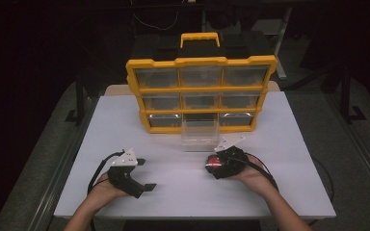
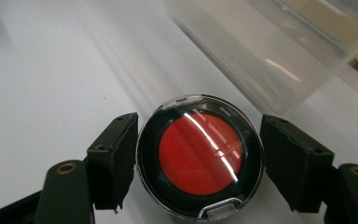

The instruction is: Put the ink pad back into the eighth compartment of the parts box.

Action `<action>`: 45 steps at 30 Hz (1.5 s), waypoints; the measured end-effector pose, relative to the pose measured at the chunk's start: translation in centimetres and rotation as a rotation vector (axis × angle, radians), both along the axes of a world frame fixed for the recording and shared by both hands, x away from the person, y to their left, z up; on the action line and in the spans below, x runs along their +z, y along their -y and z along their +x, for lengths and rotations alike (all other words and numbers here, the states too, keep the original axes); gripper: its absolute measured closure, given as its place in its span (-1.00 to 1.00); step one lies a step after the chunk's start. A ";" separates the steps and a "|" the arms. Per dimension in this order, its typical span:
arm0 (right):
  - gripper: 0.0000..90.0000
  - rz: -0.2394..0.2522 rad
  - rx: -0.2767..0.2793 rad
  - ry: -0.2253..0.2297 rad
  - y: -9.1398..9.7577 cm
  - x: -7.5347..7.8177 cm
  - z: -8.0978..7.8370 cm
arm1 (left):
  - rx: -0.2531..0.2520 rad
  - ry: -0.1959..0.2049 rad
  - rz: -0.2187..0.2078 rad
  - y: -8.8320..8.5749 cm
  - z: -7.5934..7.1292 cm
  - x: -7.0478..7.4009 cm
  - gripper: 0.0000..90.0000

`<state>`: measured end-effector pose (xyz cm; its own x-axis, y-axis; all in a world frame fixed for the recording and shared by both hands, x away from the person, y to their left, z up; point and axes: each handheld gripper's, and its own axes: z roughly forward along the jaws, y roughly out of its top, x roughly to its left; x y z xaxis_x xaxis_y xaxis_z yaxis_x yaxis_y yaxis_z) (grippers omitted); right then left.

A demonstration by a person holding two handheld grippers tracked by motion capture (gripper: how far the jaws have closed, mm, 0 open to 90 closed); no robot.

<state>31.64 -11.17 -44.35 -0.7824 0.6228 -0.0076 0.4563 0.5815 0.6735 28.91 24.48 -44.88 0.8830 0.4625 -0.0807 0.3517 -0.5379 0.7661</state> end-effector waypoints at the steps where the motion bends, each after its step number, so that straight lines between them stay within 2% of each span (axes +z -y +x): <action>1: -0.36 0.000 -0.004 -0.002 0.1 0.0 0.0 | 0.003 0.002 0.000 0.0 0.0 0.0 -1.00; 22: -0.36 -0.009 -0.054 0.002 2.6 0.7 0.4 | 0.002 0.003 0.002 -0.1 0.0 0.0 -1.00; 35: -0.36 -0.001 -0.063 0.002 3.8 1.6 0.7 | 0.002 0.004 0.003 -0.1 0.0 0.0 -1.00; 45: -0.36 -0.006 -0.049 -0.004 4.1 2.5 0.7 | 0.002 0.004 0.003 -0.1 0.0 0.0 -1.00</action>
